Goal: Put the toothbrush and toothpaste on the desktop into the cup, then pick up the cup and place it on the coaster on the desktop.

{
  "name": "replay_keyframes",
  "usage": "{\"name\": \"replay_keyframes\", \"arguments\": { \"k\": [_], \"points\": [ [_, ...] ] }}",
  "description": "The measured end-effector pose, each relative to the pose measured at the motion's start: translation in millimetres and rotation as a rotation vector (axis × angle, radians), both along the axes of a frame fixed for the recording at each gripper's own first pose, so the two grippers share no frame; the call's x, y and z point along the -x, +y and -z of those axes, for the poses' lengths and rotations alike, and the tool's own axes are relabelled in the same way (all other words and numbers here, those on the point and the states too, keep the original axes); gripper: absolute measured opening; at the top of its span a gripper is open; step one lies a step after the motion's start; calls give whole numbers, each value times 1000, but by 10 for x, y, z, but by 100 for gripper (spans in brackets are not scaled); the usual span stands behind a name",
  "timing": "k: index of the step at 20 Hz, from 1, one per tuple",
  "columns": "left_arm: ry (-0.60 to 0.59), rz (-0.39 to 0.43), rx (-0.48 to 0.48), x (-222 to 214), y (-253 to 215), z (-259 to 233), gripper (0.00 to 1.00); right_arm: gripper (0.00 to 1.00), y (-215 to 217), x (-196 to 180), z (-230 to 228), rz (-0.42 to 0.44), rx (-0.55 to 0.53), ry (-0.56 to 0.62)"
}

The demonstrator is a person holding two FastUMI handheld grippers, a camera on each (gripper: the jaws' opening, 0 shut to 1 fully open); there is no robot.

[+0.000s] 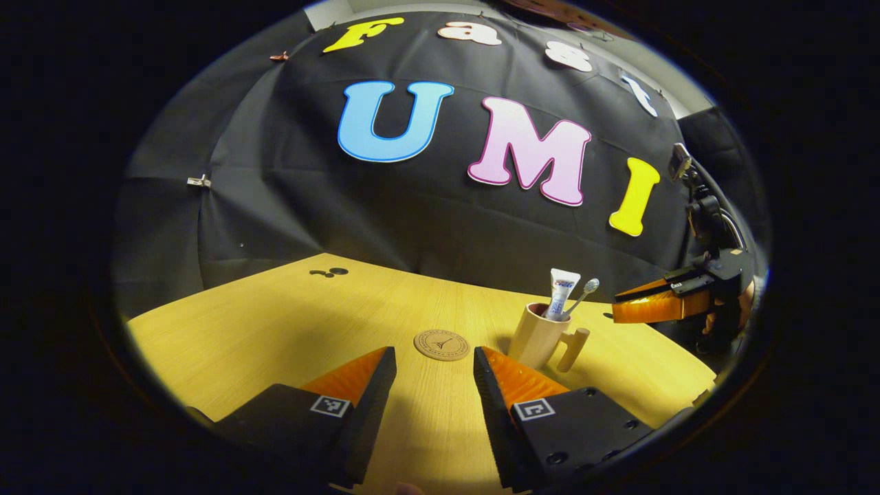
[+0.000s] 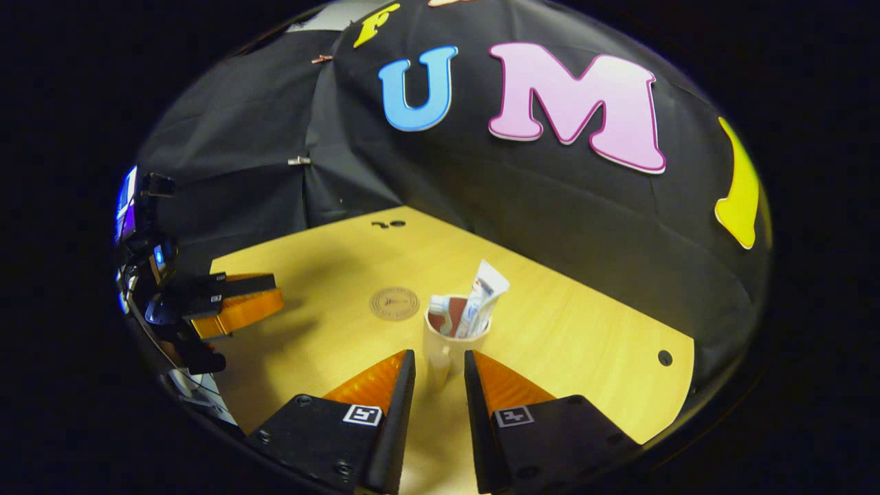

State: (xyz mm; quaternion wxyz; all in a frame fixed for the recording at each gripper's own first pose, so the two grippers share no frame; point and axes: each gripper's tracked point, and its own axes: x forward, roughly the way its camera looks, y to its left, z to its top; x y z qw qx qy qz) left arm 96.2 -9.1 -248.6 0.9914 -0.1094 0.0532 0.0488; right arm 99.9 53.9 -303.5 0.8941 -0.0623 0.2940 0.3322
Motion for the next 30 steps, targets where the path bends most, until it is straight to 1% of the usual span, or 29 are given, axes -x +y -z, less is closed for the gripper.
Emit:
{"name": "replay_keyframes", "arguments": {
  "k": [1, 2, 5, 8, 10, 11, 12, 15, 17, 19, 22, 24, 26, 30],
  "points": [
    [0, 0, -8, 15, 16, 12, 71, 46, -11, 30, 37, -7, 13, 46],
    [-3, 1, -21, 24, 39, -7, 71, 44, -15, 42, 59, -7, 23, 77],
    [-12, 14, -71, 48, 52, -55, 71, 46, -7, 75, 127, -2, 45, 189],
    [-11, 35, -120, 54, 50, -37, 71, 47, -6, 28, 294, 3, 113, 246],
    [-7, 50, -136, 54, 50, -16, 71, 46, -7, 42, 355, 2, 149, 279],
    [-4, 55, -137, 48, 57, 11, 71, 47, 25, 23, 412, 1, 161, 295],
    [-1, 59, -135, 49, 68, 19, 71, 46, 67, 12, 477, -4, 175, 312],
    [2, 60, -130, 64, 146, 60, 71, 47, 130, -56, 663, -21, 244, 350],
    [5, 53, -137, 79, 218, 82, 71, 46, 117, -81, 758, -12, 285, 378],
    [8, 44, -146, 100, 286, 117, 71, 47, 156, -106, 818, 0, 296, 415],
    [20, 43, -139, 131, 338, 192, 71, 47, 232, -151, 915, -6, 324, 446],
    [26, 46, -133, 139, 356, 238, 71, 47, 285, -175, 977, 6, 331, 477],
    [29, 47, -127, 153, 390, 266, 71, 48, 335, -213, 1029, 13, 343, 495],
    [35, 42, -109, 138, 470, 310, 72, 48, 423, -222, 1141, 18, 363, 527]
  ]
}}
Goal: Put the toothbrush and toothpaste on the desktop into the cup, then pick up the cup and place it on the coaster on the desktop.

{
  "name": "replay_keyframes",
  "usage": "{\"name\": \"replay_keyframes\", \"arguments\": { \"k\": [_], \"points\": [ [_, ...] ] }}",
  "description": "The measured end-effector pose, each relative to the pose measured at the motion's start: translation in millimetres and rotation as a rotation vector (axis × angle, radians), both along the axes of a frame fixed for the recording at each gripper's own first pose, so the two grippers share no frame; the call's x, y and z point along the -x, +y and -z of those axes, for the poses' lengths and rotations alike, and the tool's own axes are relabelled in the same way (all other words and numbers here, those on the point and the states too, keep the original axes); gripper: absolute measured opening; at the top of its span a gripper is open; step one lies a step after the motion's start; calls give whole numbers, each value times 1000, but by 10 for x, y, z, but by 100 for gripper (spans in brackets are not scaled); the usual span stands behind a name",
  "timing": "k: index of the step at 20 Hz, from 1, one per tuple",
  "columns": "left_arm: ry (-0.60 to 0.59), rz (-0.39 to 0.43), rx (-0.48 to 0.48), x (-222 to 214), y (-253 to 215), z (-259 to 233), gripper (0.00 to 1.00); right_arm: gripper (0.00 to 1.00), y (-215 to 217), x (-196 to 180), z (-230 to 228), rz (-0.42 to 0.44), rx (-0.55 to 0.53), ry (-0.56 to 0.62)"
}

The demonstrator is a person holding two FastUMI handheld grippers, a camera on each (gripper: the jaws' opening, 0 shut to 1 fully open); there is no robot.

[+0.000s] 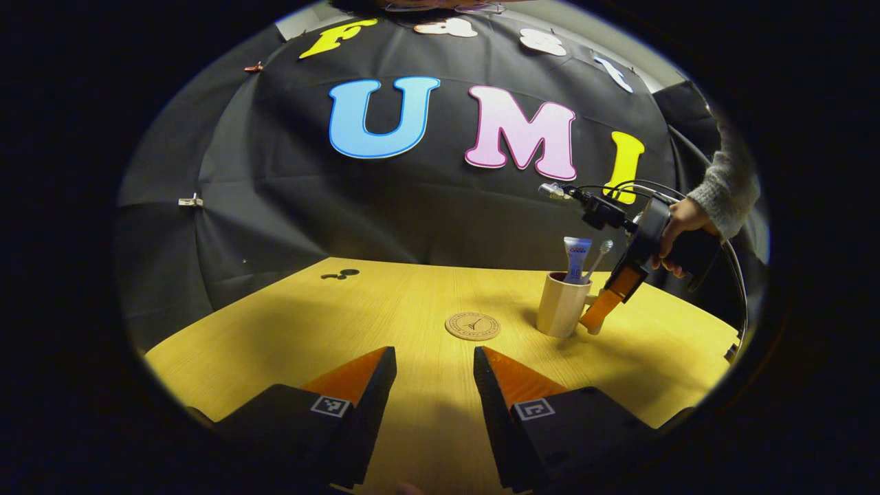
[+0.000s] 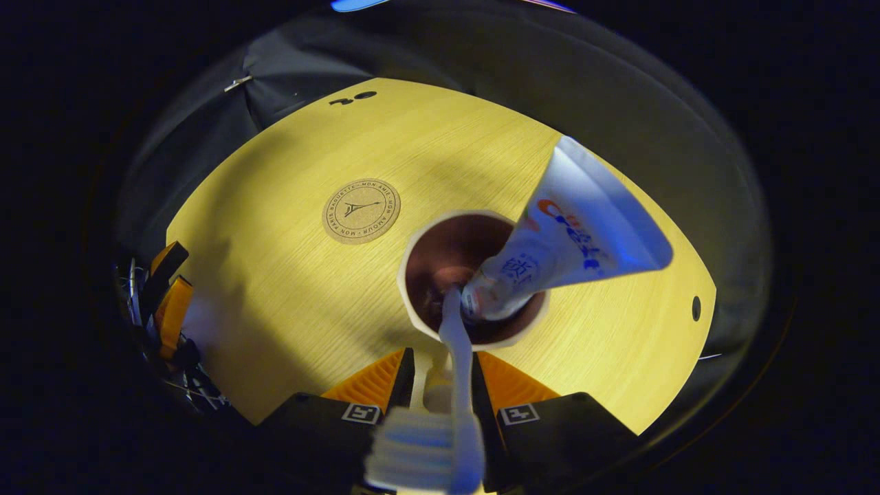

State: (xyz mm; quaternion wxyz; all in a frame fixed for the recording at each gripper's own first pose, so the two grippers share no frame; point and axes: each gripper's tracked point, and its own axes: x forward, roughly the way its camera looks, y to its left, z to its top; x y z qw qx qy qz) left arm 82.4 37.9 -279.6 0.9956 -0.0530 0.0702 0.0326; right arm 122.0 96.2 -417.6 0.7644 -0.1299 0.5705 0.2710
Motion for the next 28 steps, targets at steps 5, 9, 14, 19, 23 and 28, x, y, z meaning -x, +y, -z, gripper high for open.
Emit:
{"name": "replay_keyframes", "arguments": {
  "k": [5, 9, 14, 19, 23, 28],
  "points": [
    [10, -8, 16, -45, 99, 56, 71, 51, 60, 24, 114, 49, -2, 71],
    [12, -8, 24, -78, 124, 81, 72, 51, 69, 34, 170, 78, -6, 103],
    [18, -4, 22, -81, 133, 92, 72, 34, 91, 54, 206, 100, -15, 140],
    [18, -4, 17, -71, 144, 85, 72, 32, 100, 89, 178, 77, -27, 124],
    [17, -5, 16, -49, 141, 54, 71, 31, 181, 142, 49, 70, -55, 108],
    [14, -8, 17, 23, 184, 15, 72, 31, 411, 65, -128, 45, -95, 61]
  ]
}}
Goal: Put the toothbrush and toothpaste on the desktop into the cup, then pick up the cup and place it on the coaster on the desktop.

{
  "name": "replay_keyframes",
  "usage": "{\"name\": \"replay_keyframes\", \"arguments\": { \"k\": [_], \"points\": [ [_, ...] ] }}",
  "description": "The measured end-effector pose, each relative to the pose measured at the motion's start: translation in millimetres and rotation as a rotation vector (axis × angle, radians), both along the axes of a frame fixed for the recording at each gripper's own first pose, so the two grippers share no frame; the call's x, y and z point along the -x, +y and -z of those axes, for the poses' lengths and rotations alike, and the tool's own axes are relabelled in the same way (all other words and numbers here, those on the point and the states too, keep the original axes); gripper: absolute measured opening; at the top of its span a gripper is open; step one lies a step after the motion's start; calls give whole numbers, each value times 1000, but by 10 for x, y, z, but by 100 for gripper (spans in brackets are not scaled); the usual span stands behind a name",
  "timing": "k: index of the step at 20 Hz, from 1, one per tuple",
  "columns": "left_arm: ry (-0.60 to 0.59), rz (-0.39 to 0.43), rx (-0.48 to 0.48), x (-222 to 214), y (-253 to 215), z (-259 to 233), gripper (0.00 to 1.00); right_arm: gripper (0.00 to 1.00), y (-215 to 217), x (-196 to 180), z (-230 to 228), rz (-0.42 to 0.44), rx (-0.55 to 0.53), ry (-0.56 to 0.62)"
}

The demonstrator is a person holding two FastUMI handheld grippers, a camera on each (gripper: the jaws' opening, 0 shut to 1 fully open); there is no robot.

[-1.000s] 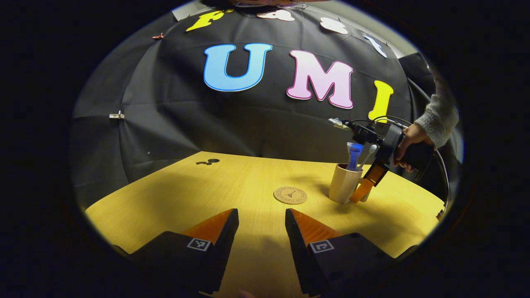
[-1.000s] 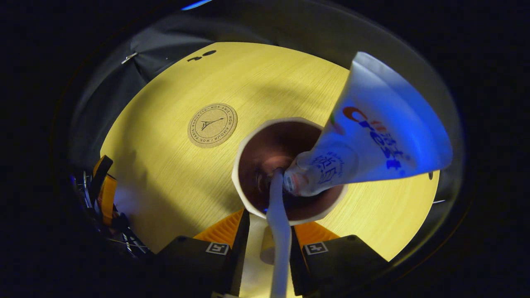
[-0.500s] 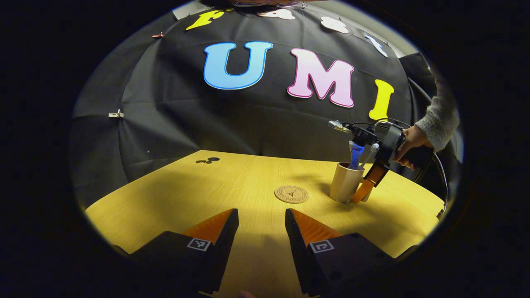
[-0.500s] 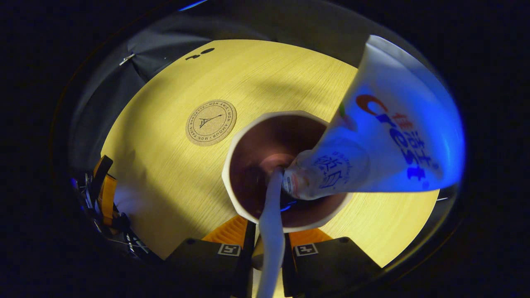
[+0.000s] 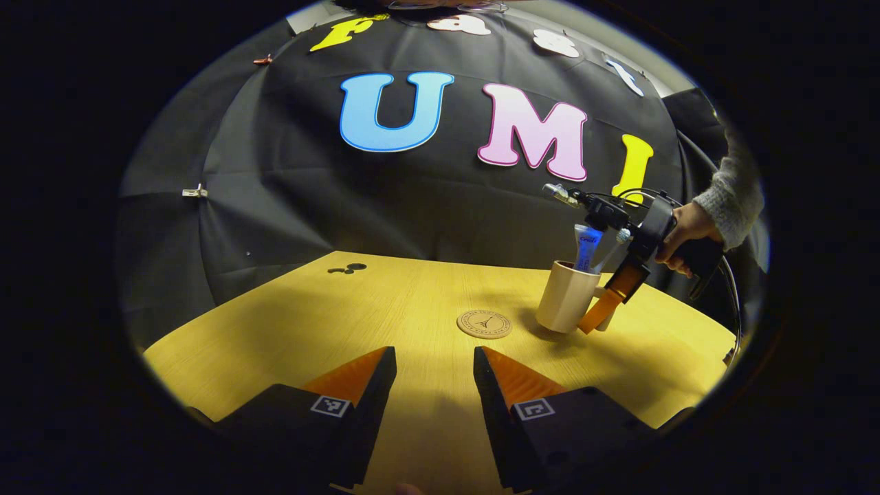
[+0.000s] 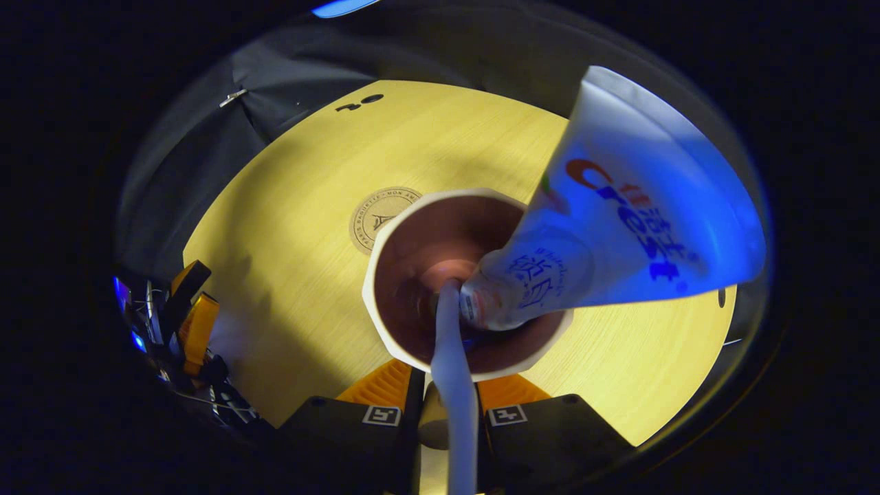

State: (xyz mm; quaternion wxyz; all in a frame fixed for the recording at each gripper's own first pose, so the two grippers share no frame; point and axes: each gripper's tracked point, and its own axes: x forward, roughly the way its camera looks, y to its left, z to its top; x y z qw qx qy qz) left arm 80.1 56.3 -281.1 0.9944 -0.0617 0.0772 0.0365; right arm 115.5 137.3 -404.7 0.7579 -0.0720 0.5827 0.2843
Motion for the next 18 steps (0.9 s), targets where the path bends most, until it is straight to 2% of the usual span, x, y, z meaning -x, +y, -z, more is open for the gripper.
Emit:
{"name": "replay_keyframes", "arguments": {
  "k": [3, 4, 5, 18],
  "points": [
    [-4, -4, -2, 58, 50, -14, 71, 31, 175, -61, -65, -16, -18, -27],
    [-5, -7, -1, 69, 72, -23, 71, 26, 225, -75, -87, -22, -23, -35],
    [-5, -7, 2, 87, 82, -16, 71, 31, 279, -89, -102, -27, -26, -39],
    [-9, -52, 37, 221, 337, -6, 72, 31, 830, -376, 81, -78, -27, -47]
  ]
}}
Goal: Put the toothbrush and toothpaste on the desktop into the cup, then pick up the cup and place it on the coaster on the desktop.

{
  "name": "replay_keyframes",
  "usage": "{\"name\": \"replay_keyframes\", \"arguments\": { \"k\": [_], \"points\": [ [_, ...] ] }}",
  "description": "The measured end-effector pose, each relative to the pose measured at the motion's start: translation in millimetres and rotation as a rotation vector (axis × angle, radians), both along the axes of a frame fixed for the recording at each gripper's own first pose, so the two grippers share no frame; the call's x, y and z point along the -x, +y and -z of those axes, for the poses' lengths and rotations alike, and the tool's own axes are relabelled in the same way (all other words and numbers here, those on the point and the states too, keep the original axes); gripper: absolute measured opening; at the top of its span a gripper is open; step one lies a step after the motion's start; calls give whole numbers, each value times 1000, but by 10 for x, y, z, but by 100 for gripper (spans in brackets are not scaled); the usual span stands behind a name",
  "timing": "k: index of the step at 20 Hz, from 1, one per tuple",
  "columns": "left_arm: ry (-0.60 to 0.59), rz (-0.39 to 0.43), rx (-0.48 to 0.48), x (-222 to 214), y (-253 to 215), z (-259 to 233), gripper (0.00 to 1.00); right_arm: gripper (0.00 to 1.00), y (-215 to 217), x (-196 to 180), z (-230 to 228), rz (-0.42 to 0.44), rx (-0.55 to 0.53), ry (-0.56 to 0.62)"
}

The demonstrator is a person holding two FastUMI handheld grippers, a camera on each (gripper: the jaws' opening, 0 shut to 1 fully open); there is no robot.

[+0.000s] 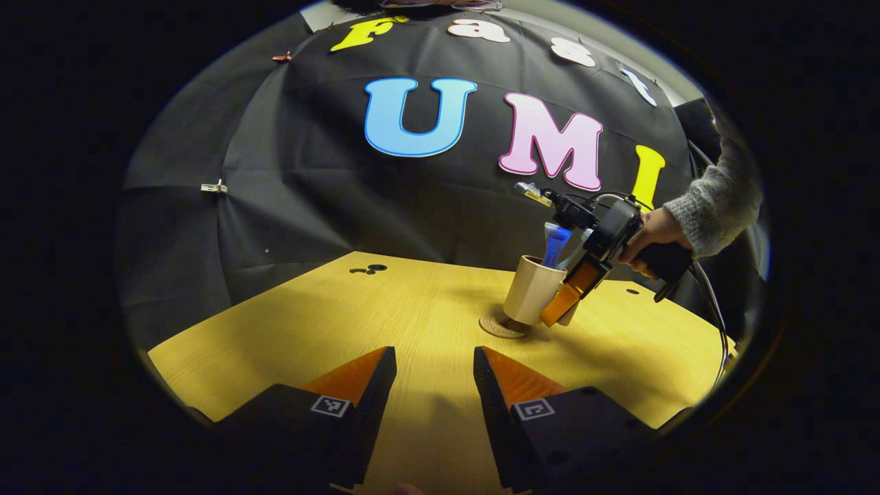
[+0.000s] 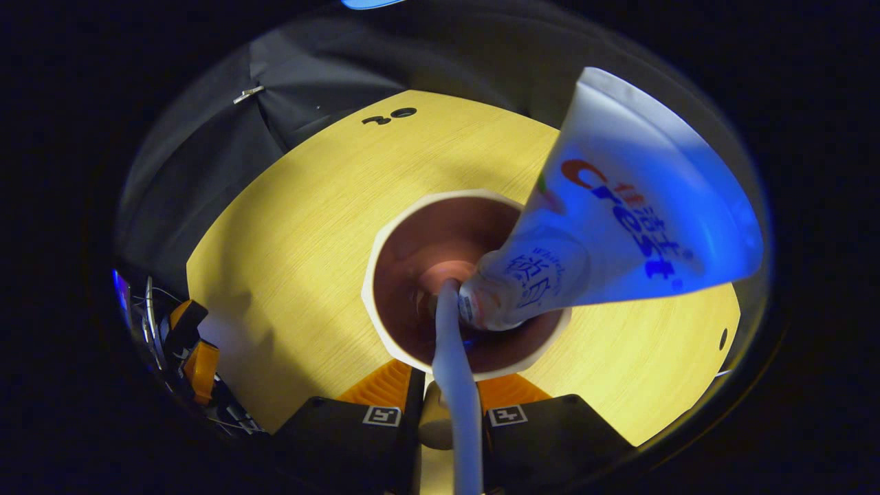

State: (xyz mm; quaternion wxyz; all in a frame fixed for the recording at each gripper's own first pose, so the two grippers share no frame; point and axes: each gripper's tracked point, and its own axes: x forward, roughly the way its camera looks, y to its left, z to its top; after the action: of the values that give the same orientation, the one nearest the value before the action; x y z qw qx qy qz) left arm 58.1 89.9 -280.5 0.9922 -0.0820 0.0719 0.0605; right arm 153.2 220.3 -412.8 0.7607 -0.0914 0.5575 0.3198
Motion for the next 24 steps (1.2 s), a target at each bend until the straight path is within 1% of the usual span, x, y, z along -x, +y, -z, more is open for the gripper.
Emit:
{"name": "replay_keyframes", "arguments": {
  "k": [1, 2, 3, 4, 9, 10, 11, 16, 19, 21, 22, 24],
  "points": [
    [1, -5, 4, 2, 22, 9, 71, 30, 14, -15, 25, -9, 9, 2],
    [1, -9, 11, 5, 32, 10, 71, 26, 26, -20, 42, -15, 17, 5],
    [1, -13, 17, 7, 40, 18, 72, 26, 55, -38, 51, -18, 20, 6],
    [1, -14, 22, 9, 50, 28, 71, 31, 87, -55, 65, -23, 22, 5],
    [4, -24, 29, 7, 108, 62, 71, 31, 172, -79, 105, -41, 41, 17],
    [5, -27, 33, 5, 123, 58, 71, 26, 172, -71, 119, -40, 45, 24],
    [4, -29, 37, 4, 132, 69, 71, 31, 160, -69, 124, -44, 51, 28],
    [15, -35, 47, -8, 159, 105, 72, 31, 166, -68, 131, -44, 62, 32],
    [17, -40, 50, -13, 173, 114, 71, 31, 163, -59, 148, -60, 80, 25],
    [20, -47, 50, -2, 185, 117, 71, 32, 181, -71, 122, -53, 76, 24],
    [20, -48, 51, 0, 189, 108, 71, 28, 166, -73, 95, -48, 73, 23],
    [22, -52, 50, 12, 189, 102, 72, 29, 150, -80, 66, -42, 67, 15]
  ]
}}
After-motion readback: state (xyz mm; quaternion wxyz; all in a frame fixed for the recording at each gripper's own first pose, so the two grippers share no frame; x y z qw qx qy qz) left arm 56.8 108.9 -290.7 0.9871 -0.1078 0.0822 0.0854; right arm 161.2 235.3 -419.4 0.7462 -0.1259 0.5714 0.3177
